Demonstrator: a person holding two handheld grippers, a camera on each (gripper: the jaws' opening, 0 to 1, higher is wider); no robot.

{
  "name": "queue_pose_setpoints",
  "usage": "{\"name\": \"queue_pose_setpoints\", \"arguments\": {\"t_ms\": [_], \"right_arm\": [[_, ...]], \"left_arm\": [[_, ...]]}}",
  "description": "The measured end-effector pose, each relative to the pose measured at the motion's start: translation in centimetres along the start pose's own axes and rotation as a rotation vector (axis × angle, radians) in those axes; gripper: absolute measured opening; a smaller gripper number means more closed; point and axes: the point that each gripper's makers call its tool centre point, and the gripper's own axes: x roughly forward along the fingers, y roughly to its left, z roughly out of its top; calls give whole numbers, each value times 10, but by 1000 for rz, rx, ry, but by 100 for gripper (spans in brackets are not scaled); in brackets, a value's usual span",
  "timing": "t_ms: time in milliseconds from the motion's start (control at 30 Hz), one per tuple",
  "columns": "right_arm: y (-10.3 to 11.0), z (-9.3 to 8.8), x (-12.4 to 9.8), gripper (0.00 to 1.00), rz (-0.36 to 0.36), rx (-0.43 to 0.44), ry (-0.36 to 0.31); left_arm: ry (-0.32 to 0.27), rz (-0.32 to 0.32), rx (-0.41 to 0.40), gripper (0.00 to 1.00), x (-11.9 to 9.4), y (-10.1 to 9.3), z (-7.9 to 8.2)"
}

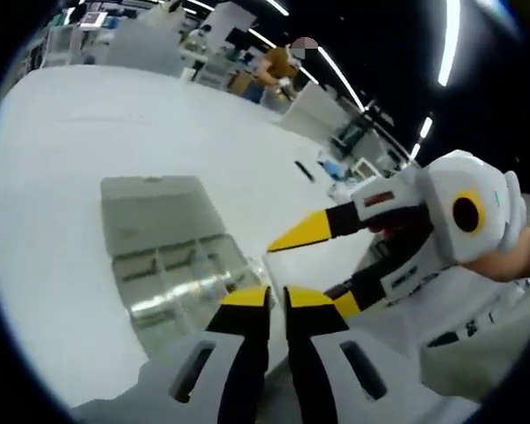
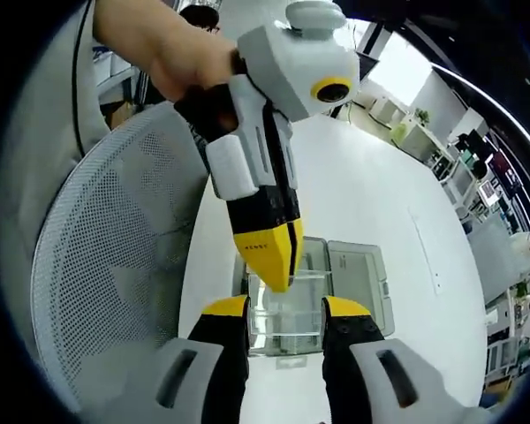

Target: Insert the divider into the dual guide fixture by aligning both edges with the guide slots and pushing it downward to the bottom, including one-sided entry, uneven engagement, binding, and posture correction.

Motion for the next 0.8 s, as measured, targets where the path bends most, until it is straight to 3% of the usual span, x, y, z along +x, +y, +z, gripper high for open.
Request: {"name": "queue_pose_setpoints", "arguments": {"t_ms": [800], "right_arm": [[2, 2, 0, 27, -10, -25, 4]], "left_arm": [[4, -36, -124, 0, 0, -2, -3]]}}
